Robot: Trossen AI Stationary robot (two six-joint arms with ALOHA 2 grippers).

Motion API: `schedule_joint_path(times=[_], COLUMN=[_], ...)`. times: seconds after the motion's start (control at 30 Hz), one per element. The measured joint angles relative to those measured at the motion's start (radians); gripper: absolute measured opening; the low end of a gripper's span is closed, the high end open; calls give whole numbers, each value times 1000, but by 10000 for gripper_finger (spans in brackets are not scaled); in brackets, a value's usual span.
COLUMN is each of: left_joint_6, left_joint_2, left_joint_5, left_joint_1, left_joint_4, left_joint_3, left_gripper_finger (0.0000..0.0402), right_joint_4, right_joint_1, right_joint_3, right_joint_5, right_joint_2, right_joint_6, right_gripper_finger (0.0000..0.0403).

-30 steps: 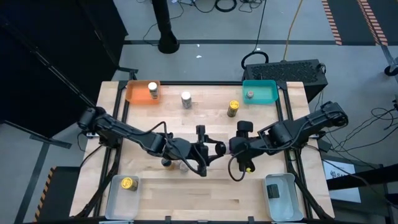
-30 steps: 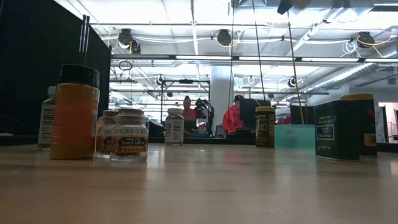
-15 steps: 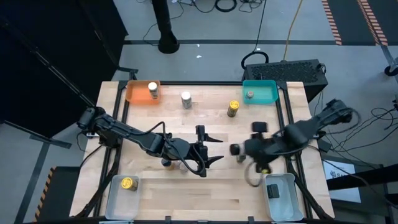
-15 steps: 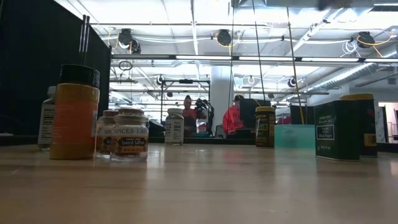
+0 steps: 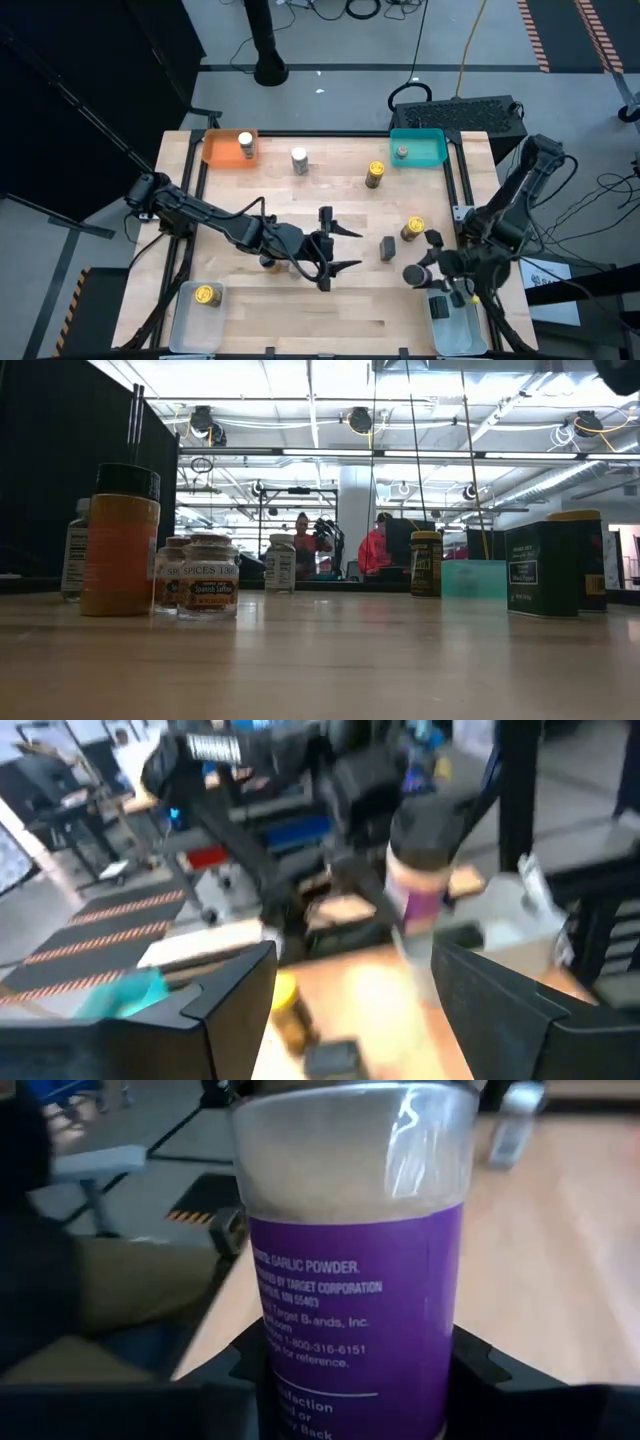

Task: Sort spices by type
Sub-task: Put the top black seasoning bottle into the gray bin

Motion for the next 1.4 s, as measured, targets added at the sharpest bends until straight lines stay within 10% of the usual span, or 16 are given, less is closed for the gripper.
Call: schedule_joint_path(times=[0.47, 1.4], left_joint_6=[29, -43], left_joint_2=[357, 515], left_joint_5=[125, 256], left_joint_1=[32, 107], left_joint_4=[610, 549], left_joint_3=[126, 333], left_gripper_finger=[274, 274], right_joint_4=[197, 229], right_joint_1=[274, 153], right_joint_3=[-67, -66], right_joint_5=[596, 626], right_joint_2=[66, 68], right_joint_6=[-158, -220], right_gripper_finger=[153, 153])
